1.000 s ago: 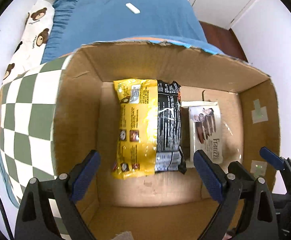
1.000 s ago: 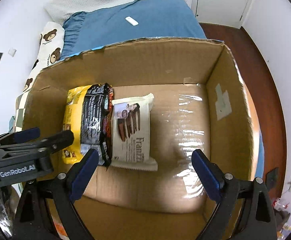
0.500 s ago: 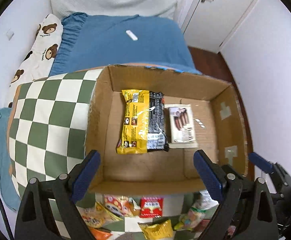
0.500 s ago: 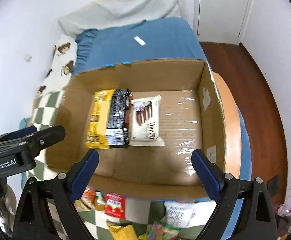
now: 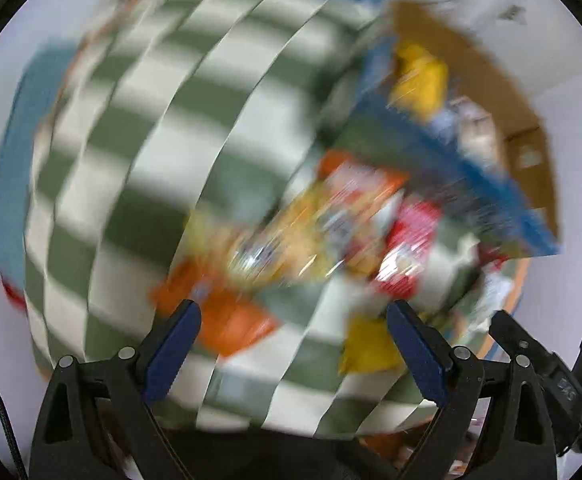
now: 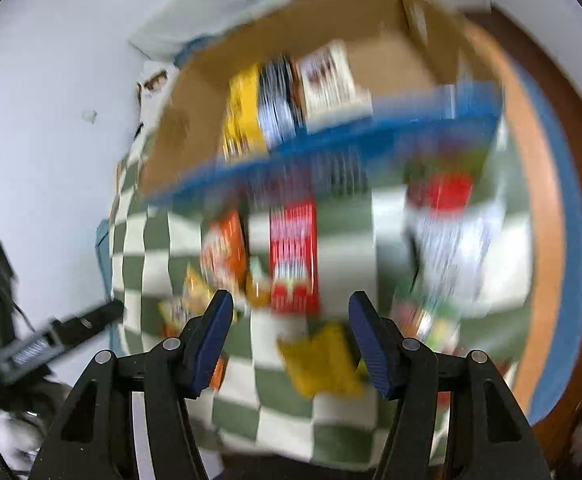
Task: Organize snacks
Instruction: 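Grasp the orange packet with the left tool while the right tool grasps the yellow packet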
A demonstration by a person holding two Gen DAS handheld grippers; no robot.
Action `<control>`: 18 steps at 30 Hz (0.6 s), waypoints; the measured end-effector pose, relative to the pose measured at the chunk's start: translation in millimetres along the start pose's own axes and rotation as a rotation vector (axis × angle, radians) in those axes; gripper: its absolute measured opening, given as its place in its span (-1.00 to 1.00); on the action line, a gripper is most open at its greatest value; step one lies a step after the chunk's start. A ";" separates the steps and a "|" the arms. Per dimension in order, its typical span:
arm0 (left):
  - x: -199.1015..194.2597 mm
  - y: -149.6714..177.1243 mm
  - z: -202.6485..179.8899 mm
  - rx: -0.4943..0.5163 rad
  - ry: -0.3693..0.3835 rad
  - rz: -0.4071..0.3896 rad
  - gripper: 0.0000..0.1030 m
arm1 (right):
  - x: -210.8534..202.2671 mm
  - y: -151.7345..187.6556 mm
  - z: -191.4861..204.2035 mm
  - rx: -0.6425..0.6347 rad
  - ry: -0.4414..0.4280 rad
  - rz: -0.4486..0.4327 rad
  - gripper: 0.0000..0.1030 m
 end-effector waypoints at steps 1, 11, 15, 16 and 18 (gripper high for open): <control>15.2 7.6 13.9 -0.049 0.015 0.043 0.84 | 8.7 9.6 -4.3 0.019 -0.006 0.026 0.24; 106.6 29.5 74.8 -0.357 0.108 0.215 0.83 | 64.9 70.2 -40.6 0.260 -0.054 0.178 0.25; 106.1 15.6 55.7 -0.219 -0.008 0.129 0.70 | 77.0 75.4 -45.6 0.316 -0.049 0.204 0.25; 104.8 14.0 46.2 -0.152 -0.046 0.103 0.64 | 80.3 76.4 -46.2 0.334 -0.052 0.208 0.25; 102.6 13.3 28.0 -0.023 -0.104 0.061 0.63 | 89.4 76.1 -47.0 0.363 -0.050 0.216 0.26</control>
Point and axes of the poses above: each gripper's, at about its wrist camera, not at the fingertips, and x roughly the way its jaws point, z to its left, y to its underside, the point moved 3 cm from there along x, roughly the way its jaws point, and after that the axes turned 8 degrees about -y, right-handed, at the moved point
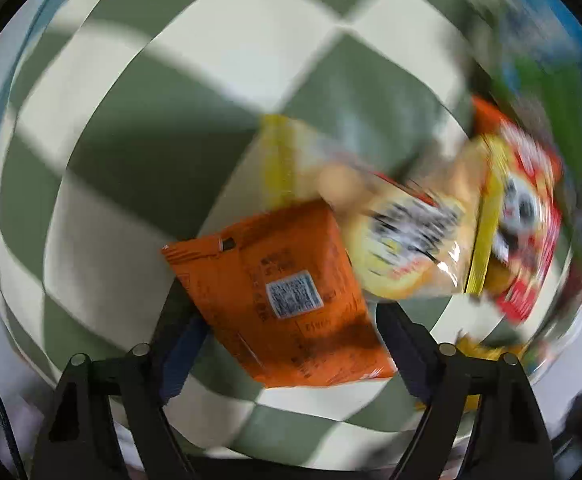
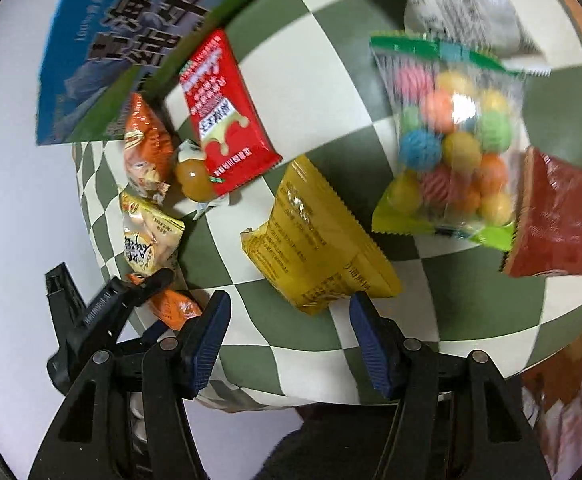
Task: Organize snacks
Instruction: 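Grasp the orange packet with the left tool while the right tool grasps the yellow packet, then carry both packets into the box and open both tools to release them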
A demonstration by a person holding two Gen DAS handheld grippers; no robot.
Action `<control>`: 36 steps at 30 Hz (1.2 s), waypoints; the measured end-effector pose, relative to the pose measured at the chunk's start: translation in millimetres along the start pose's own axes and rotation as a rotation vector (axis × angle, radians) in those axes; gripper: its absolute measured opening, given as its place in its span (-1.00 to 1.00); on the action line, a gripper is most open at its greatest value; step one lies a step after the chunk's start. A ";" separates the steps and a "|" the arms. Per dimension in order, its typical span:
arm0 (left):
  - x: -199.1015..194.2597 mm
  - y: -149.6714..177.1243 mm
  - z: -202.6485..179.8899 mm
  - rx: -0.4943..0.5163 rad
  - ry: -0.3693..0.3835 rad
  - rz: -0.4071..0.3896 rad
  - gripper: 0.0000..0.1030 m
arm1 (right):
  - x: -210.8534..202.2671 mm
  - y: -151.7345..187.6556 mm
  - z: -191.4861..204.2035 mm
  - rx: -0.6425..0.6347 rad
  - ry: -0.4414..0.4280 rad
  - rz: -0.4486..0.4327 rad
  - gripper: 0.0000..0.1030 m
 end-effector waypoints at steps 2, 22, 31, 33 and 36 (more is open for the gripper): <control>-1.7 5.7 -15.5 0.111 -0.056 -0.035 0.63 | 7.3 -2.5 1.3 0.016 0.007 -0.001 0.28; 19.0 30.0 -21.8 0.105 0.091 0.073 0.63 | 63.3 17.8 77.6 -0.613 0.415 0.028 0.54; 16.8 16.0 -45.9 0.137 0.062 0.019 0.17 | 74.6 24.4 57.5 -0.561 0.402 0.039 0.21; 14.8 19.8 -61.1 0.229 -0.001 -0.016 0.15 | 72.7 30.5 47.5 -0.572 0.412 0.050 0.17; 20.7 20.7 -77.9 0.295 -0.038 -0.009 0.18 | 70.8 32.3 37.5 -0.562 0.406 0.054 0.19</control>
Point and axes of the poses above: each gripper's, at about its wrist camera, not at the fingertips, and x roughly the way its jaws point, z to its left, y to its underside, the point moved 3 cm from there along x, roughly the way its jaws point, and after that the axes turned 8 degrees about -y, right-handed, at the moved point
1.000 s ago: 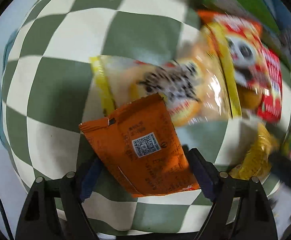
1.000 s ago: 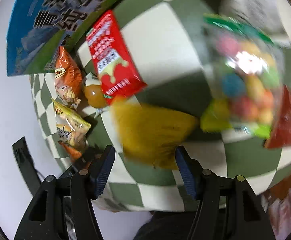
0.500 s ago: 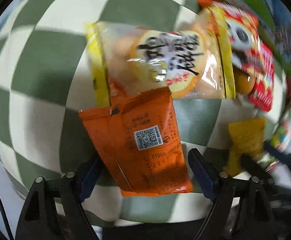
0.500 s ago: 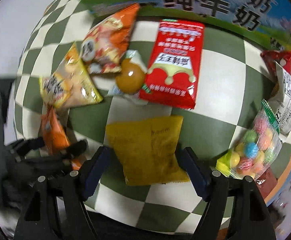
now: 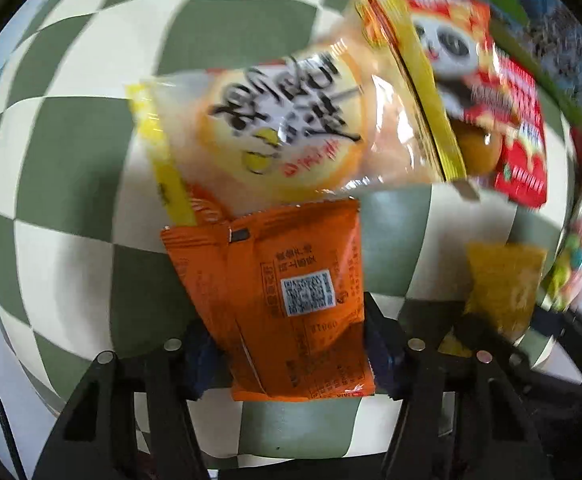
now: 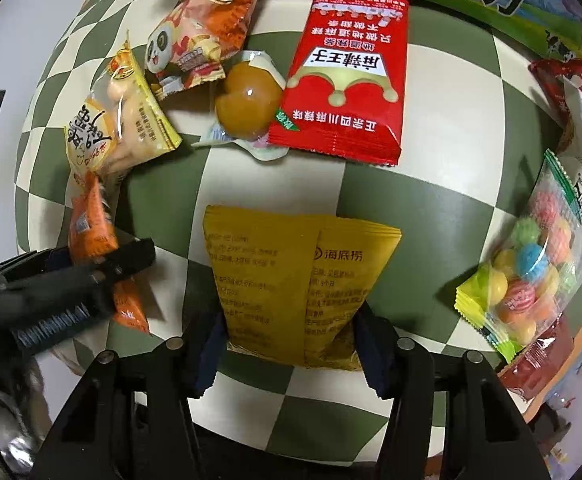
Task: Organize snacks
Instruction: 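Carry both packets into the box and open both tools to release them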
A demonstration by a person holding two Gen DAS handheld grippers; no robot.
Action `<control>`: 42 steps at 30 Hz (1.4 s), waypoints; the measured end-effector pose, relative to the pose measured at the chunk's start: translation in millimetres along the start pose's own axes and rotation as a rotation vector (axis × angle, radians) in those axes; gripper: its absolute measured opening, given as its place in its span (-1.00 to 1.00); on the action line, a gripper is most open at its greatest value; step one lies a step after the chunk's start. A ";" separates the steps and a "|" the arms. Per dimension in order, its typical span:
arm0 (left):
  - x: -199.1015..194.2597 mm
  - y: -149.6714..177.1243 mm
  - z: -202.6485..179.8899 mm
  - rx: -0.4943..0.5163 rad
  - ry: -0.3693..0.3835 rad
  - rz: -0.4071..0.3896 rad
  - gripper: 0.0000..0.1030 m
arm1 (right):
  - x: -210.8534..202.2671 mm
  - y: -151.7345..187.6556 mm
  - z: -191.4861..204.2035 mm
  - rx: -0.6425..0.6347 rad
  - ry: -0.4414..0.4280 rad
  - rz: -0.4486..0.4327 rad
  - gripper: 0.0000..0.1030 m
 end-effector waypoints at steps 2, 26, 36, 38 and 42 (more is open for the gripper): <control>3.9 -4.7 -1.5 -0.034 0.017 0.009 0.18 | 2.9 -0.4 -6.0 0.019 -0.016 0.004 0.21; -234.2 -69.1 -77.2 0.217 0.146 -0.385 0.02 | -229.5 -44.1 -67.9 0.066 -0.214 -0.382 0.02; -212.0 -198.8 -118.3 0.341 -0.076 -0.314 0.02 | -265.2 -193.2 -129.4 0.119 -0.053 -0.434 0.02; -194.4 -214.6 -118.4 0.356 -0.109 -0.274 0.02 | -257.9 -218.9 -141.9 0.132 -0.035 -0.399 0.02; -159.7 -234.9 -114.4 0.365 -0.154 -0.194 0.03 | -233.6 -260.1 -164.5 0.152 0.004 -0.324 0.02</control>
Point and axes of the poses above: each gripper's, at about its wrist camera, not at the fingertips, and x roughly the way its jaws point, z to its left, y to its underside, the point moved 3 cm from there along x, roughly the way its jaws point, and after that the axes turned 8 degrees about -y, right-handed, at the moved point
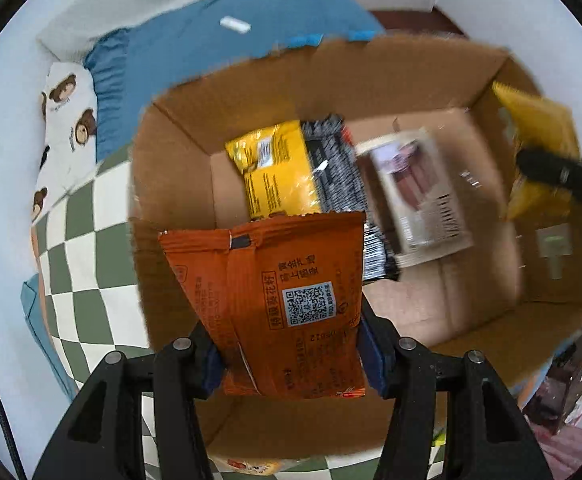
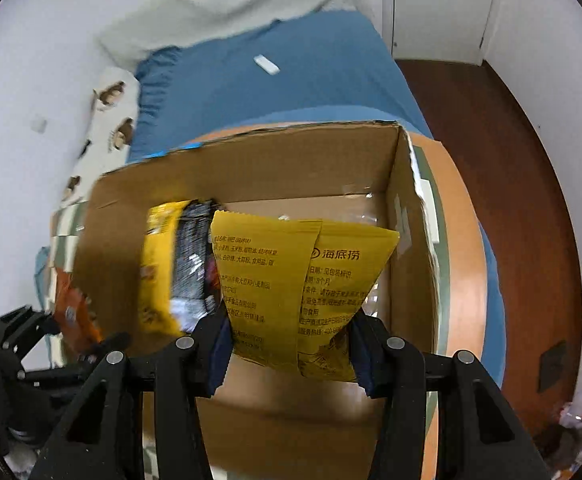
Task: Organize snacks
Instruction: 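Carry both packets into the box and open both tools to release them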
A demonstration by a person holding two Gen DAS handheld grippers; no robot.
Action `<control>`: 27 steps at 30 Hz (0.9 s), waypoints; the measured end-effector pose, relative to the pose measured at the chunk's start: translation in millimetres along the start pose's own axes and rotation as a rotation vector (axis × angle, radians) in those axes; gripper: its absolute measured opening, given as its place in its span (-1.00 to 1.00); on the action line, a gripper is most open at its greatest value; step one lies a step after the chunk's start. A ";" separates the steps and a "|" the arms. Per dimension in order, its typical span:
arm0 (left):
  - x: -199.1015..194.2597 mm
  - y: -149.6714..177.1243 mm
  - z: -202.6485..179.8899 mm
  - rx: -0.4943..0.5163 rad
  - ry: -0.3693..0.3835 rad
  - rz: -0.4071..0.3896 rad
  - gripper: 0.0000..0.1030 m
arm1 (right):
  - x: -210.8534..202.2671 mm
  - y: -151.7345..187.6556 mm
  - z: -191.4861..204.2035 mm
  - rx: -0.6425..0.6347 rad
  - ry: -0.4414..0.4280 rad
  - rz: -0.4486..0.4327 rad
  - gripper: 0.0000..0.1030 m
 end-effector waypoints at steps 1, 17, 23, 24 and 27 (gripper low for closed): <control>9.8 -0.8 1.0 -0.001 -0.002 0.025 0.04 | 8.2 -8.1 -4.0 0.003 0.013 0.016 0.02; 35.0 7.1 27.2 -0.190 0.087 0.045 0.85 | 59.5 -33.7 -18.5 0.034 0.084 0.076 0.82; 15.9 14.8 31.4 -0.239 0.095 -0.001 0.85 | 48.0 -18.0 -6.5 0.001 0.088 0.062 0.86; 13.5 14.2 30.5 -0.246 0.092 -0.009 0.85 | 44.7 -14.0 -4.0 -0.004 0.086 0.059 0.86; 5.2 16.3 32.3 -0.262 0.088 -0.037 0.85 | 33.6 -2.7 1.6 -0.016 0.087 0.041 0.86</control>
Point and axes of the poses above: each gripper's, at about its wrist camera, not at the fingertips, and x roughly the way its jaws point, z to its left, y to its underside, the point moved 3 cm from there along x, roughly the way its jaws point, and after that the axes turned 8 degrees about -y, right-handed, at the moved point
